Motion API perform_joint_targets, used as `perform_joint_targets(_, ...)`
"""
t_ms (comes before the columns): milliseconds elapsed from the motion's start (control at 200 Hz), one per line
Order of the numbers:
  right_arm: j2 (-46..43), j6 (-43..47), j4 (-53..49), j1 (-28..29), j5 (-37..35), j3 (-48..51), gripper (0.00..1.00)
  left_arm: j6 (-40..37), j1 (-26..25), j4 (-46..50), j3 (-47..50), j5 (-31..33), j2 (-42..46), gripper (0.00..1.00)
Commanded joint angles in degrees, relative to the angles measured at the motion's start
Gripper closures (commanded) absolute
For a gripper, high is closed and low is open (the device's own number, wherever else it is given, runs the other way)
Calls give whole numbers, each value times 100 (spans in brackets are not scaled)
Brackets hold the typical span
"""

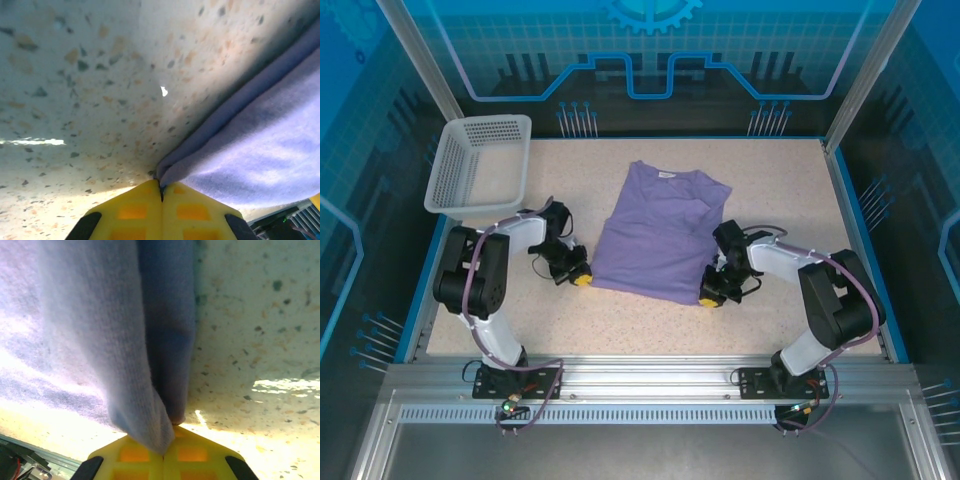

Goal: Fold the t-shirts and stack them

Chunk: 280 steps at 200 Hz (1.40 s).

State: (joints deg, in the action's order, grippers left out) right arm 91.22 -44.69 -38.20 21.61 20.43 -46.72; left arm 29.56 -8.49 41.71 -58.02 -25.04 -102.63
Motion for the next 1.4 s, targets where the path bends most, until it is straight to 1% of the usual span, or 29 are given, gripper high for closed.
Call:
perform_joint_targets(0, 97, 210, -294, -16, -129, -150, 100, -166, -131, 313, -241, 242, -73, 100)
perform_joint_targets(120, 70, 299, -388, 16, 41, 30, 100, -344, -306, 608, -269, 401, -9, 100)
perform_joint_targets(235, -212, 460, -460, 217, 183, 386, 100, -372, -546, 872, -4, 406, 362, 100)
perform_joint_targets(330, -523, 461, -574, 405, 439, 687, 100, -312, -707, 1046, 292, 63, 778, 100)
perform_joint_targets(415, -931, 422, -758, 543, 502, 842, 100, -324, -824, 1170, 434, -182, 1167, 100)
perform_joint_targets(575, -1816, 391, -1171, 523, 494, 712, 100, -311, -834, 1416, 231, -459, 1643, 100)
perform_joint_targets(680, -2194, 488, -1338, 249, 371, 389, 100, -302, -821, 1524, -384, -616, 1630, 100)
perform_joint_targets(805, -2322, 522, -1341, -632, 440, -40, 100, -233, -684, 1636, -1482, -812, 1152, 100)
perform_joint_targets(875, -2171, 514, -1303, -1101, 569, -329, 100, -148, -612, 1649, -2164, -913, 787, 100)
perform_joint_targets(930, -1941, 554, -1259, -1343, 672, -783, 100, -95, -579, 1598, -2708, -994, 448, 100)
perform_joint_targets(1095, -899, 610, -1345, -1734, 683, -1900, 100, 514, -482, 978, -4206, -1248, -700, 100)
perform_joint_targets(1196, -255, 386, -1328, -2008, 690, -2457, 100, 684, -437, 920, -5254, -1182, -1484, 100)
perform_joint_targets(1301, 523, 92, -1174, -2175, 762, -3048, 100, 766, -374, 994, -6339, -1099, -2332, 100)
perform_joint_targets(1396, 1380, -36, -1278, -2259, 781, -3828, 100, 970, -271, 870, -6967, -958, -2988, 100)
